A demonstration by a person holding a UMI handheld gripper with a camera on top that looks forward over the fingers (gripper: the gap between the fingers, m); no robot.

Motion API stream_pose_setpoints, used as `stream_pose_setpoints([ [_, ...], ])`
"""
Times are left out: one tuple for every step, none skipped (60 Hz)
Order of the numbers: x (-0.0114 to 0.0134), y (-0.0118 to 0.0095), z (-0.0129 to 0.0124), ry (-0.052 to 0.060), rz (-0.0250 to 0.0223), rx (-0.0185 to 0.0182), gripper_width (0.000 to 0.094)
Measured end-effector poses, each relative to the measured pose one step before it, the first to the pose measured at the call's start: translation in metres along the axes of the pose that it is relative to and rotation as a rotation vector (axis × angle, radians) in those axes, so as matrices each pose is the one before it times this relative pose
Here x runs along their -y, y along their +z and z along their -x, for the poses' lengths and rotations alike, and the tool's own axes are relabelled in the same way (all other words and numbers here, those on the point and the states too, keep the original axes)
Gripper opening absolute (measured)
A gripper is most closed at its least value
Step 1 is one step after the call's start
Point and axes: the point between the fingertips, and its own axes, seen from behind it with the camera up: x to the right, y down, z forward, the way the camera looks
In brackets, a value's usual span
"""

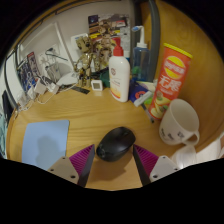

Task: Arrange mouse

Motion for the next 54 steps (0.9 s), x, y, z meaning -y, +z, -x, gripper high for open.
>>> stream_pose_setpoints([
  [0.00506,0.00472,-0.00089,-0.0089,0.00419,0.00718,0.0755],
  [0.00197,0.00148,0.00239,-0.0047,0.00194,0.00320,0.0751],
  [0.00278,0.00259,0.00134,-0.0060,0.00156,0.00631,0.0752],
  [0.00271,0.00255,0.00145,-0.0039,0.00347,0.00685,0.0750],
  [0.00236,0.00258,0.00108,-0.0038,0.00463,0.00573,0.0751],
  [0.00243,0.00242,0.00157,-0.0033,0.00467,0.00679,0.0747],
  [0.00210,0.00234,0.00141,-0.0041,0.00441,0.00711,0.0741],
  [0.00223,0.00221,0.00158,-0.0039,0.00356,0.00736,0.0738],
  [0.00257,0.00193,0.00096,-0.0047,0.00184,0.00409,0.0732],
  [0.00280,0.00203,0.00041,-0.0064,0.00134,0.00547,0.0728],
  [0.00192,0.00151,0.00106,-0.0073,0.00187,0.00348,0.0727],
  [0.00142,0.00139,0.00089,-0.0081,0.00386,0.00448,0.0724],
  [0.00158,0.00239,0.00072,-0.0084,0.00542,0.00246,0.0723],
  [0.00196,0.00147,0.00047,-0.0098,-0.00016,0.00063,0.0721],
  [0.00123,0.00133,0.00123,-0.0098,0.00259,0.00325,0.0715],
  [0.00047,0.00136,0.00104,-0.0081,0.00515,0.00209,0.0710],
  [0.00159,0.00122,-0.00017,-0.0090,0.00014,-0.00298,0.0705],
  [0.00071,0.00116,0.00066,-0.0088,0.00152,-0.00021,0.0691],
  [0.00080,0.00095,-0.00003,-0.0090,0.00103,-0.00308,0.0674],
  [0.00063,0.00112,-0.00044,-0.0106,0.00064,-0.00383,0.0663],
  [0.00108,0.00103,0.00162,-0.0082,-0.00212,0.00417,0.0645],
  [0.00097,0.00107,0.00199,-0.0052,-0.00358,0.00821,0.0623],
  [0.00091,0.00050,0.00125,-0.0050,-0.00248,0.00396,0.0603],
  [0.00088,0.00067,0.00084,-0.0057,-0.00278,0.00134,0.0601],
  [0.00051,0.00050,0.00083,-0.0057,-0.00205,0.00107,0.0559],
  [0.00068,0.00039,0.00131,-0.0040,-0.00296,0.00326,0.0482],
  [0.00009,0.00019,0.00090,-0.0015,-0.00121,0.00131,0.0480],
  [0.00030,-0.00006,0.00009,-0.0010,-0.00219,-0.00152,0.0479],
  [-0.00002,0.00049,-0.00009,-0.0009,-0.00219,-0.00013,0.0476],
  [0.00002,-0.00031,0.00019,-0.0006,-0.00139,-0.00047,0.0477],
  [0.00016,-0.00004,0.00018,-0.0008,-0.00102,0.00058,0.0477],
  [0.00033,-0.00010,0.00042,-0.0020,-0.00245,0.00139,0.0468],
  [0.00029,-0.00008,0.00060,-0.0018,-0.00227,0.00275,0.0466],
  [0.00001,-0.00009,0.00044,-0.0024,-0.00176,0.00261,0.0461],
  [0.00064,-0.00006,0.00030,-0.0022,-0.00445,0.00287,0.0448],
  [-0.00061,-0.00012,0.00025,-0.0008,0.00011,0.00267,0.0453],
  [0.00076,-0.00009,0.00007,0.0008,-0.00462,0.00216,0.0428],
  [-0.00056,0.00046,-0.00020,0.0018,-0.00015,0.00145,0.0426],
  [0.00087,-0.00011,-0.00010,0.0032,-0.00360,0.00003,0.0406],
  [-0.00113,-0.00025,-0.00017,0.0037,0.00437,-0.00153,0.0406],
  [0.00147,-0.00004,-0.00026,0.0031,-0.00577,-0.00307,0.0375],
  [-0.00087,-0.00025,0.00006,0.0024,0.00272,-0.00271,0.0370],
  [0.00111,-0.00003,-0.00010,0.0034,-0.00596,-0.00370,0.0346],
  [-0.00092,-0.00016,0.00010,0.0035,0.00173,-0.00273,0.0400],
  [0.00121,0.00009,0.00005,0.0031,-0.00680,-0.00260,0.0320],
  [-0.00099,-0.00001,0.00017,0.0049,0.00188,-0.00282,0.0326],
  [0.00086,0.00016,-0.00010,0.0018,-0.00564,-0.00260,0.0298],
  [-0.00081,-0.00022,0.00012,0.0031,0.00202,-0.00144,0.0294],
  [0.00054,-0.00011,0.00030,0.0033,-0.00239,-0.00125,0.0295],
  [-0.00040,-0.00017,-0.00012,0.0031,0.00224,-0.00075,0.0295],
  [0.00028,0.00014,0.00005,0.0052,-0.00120,-0.00222,0.0295],
  [-0.00019,-0.00018,-0.00045,0.0037,0.00265,-0.00045,0.0296],
  [0.00026,-0.00002,-0.00010,0.0019,0.00009,-0.00173,0.0296],
  [-0.00005,-0.00003,-0.00057,0.0024,0.00107,-0.00348,0.0297],
])
